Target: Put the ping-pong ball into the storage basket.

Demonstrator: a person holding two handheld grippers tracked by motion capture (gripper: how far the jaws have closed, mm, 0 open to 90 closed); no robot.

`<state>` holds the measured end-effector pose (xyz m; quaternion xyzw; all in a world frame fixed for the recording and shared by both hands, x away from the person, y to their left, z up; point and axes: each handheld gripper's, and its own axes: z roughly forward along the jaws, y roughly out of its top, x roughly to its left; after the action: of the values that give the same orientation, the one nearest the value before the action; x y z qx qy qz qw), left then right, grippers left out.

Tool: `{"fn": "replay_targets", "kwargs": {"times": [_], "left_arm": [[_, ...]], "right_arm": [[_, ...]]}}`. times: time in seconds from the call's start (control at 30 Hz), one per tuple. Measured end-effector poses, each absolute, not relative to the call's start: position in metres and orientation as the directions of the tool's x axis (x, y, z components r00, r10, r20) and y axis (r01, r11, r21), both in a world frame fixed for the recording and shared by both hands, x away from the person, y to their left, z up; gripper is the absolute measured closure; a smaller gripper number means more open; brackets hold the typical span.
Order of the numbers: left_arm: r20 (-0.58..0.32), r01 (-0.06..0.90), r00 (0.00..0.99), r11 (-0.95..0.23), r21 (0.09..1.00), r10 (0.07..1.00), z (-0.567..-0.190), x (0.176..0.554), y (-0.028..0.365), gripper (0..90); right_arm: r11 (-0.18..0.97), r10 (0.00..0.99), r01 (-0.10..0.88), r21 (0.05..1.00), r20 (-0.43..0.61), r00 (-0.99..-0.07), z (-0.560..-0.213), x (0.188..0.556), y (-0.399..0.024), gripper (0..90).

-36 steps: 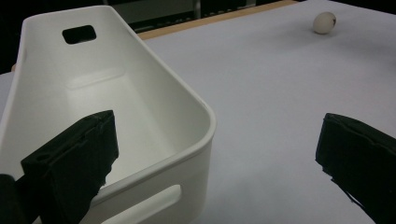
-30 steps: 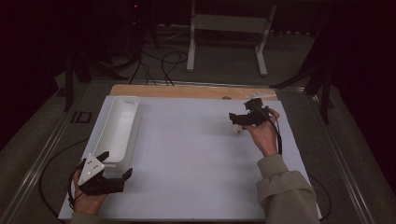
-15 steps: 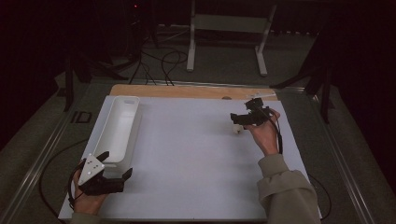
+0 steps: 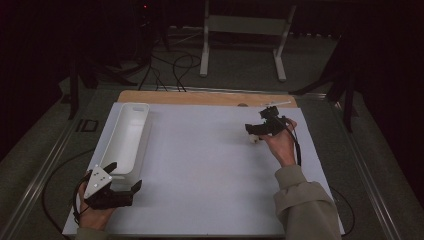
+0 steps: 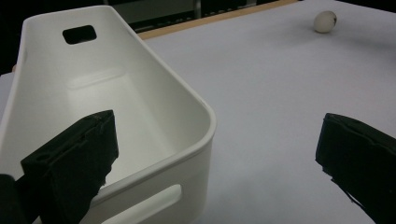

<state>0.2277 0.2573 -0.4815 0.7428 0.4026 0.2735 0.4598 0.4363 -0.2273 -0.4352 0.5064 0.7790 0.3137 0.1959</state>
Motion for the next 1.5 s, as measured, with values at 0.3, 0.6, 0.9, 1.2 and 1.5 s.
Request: {"fn": "replay_targets", "kwargs": {"times": [0.3,0.6,0.9,1.2,1.5], "left_arm": [[0.043,0.346,0.524,-0.259,0.902,0.850,-0.482,0.228,0.257,0.0],[0.047,0.347,0.520,-0.261,0.901,0.853,-0.482,0.228,0.257,0.0],[0.051,0.348,0.516,-0.263,0.900,0.855,-0.482,0.228,0.257,0.0],[0.052,0.348,0.513,-0.264,0.900,0.857,-0.482,0.228,0.256,0.0],[0.053,0.348,0.513,-0.264,0.900,0.857,-0.482,0.228,0.256,0.0]], "right_arm": [[0.303,0.908,0.674,0.674,0.010,-0.418,-0.442,0.438,-0.225,7.3],[0.314,0.905,0.678,0.664,0.007,-0.425,-0.447,0.440,-0.223,7.4],[0.329,0.901,0.691,0.644,0.006,-0.435,-0.452,0.441,-0.221,7.4],[0.337,0.902,0.710,0.618,0.004,-0.432,-0.457,0.445,-0.222,7.4],[0.339,0.906,0.732,0.590,0.004,-0.423,-0.463,0.449,-0.221,7.5]]}}
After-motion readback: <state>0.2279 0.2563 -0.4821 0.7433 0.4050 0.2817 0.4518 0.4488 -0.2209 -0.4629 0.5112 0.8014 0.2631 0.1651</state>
